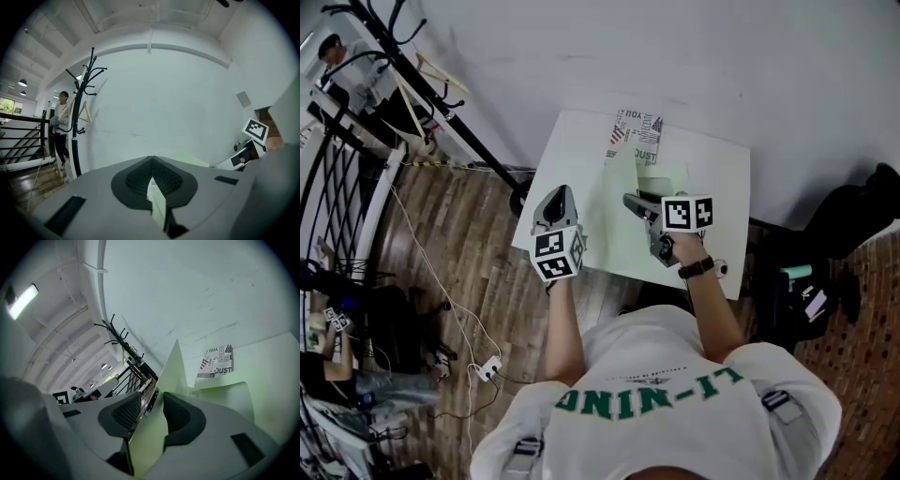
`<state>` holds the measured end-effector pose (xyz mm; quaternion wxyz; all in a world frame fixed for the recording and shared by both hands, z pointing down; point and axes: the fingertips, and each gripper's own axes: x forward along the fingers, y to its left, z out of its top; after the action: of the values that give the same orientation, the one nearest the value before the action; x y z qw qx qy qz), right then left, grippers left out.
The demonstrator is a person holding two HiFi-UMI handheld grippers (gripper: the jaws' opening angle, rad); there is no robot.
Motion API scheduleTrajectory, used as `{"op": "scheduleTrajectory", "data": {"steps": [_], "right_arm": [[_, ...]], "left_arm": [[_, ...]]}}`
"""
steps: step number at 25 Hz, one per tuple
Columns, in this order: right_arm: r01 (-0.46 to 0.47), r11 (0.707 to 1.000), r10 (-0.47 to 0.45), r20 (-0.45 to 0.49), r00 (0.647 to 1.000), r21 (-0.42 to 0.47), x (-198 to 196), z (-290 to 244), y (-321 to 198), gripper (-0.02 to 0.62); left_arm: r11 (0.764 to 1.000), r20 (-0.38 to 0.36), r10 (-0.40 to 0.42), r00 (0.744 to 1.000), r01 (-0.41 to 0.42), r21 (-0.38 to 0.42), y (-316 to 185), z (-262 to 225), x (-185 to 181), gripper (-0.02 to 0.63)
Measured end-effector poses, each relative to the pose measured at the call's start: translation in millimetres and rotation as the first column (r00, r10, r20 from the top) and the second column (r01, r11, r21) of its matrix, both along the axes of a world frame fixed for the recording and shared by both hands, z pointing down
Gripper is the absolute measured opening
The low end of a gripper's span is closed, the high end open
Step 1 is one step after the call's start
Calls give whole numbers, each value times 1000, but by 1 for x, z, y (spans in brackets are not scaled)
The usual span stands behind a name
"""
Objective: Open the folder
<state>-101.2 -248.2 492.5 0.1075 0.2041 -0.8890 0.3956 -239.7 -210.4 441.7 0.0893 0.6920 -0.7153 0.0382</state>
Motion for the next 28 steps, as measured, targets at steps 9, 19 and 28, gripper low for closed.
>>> {"op": "scheduleTrajectory", "data": {"steps": [9, 19, 28], "right_arm": [[38, 994, -34, 43, 998, -101, -66, 4, 10, 199], [164, 982, -165, 2, 986, -98, -132, 18, 28, 220], [250, 960, -257, -45, 965, -127, -205, 47, 36, 244]], "left_arm": [[994, -38, -109, 993, 109, -1, 29, 0, -53, 14], [972, -75, -233, 969, 231, -34, 63, 15, -101, 14], [936, -113, -350, 930, 342, -82, 95, 37, -134, 14]]}}
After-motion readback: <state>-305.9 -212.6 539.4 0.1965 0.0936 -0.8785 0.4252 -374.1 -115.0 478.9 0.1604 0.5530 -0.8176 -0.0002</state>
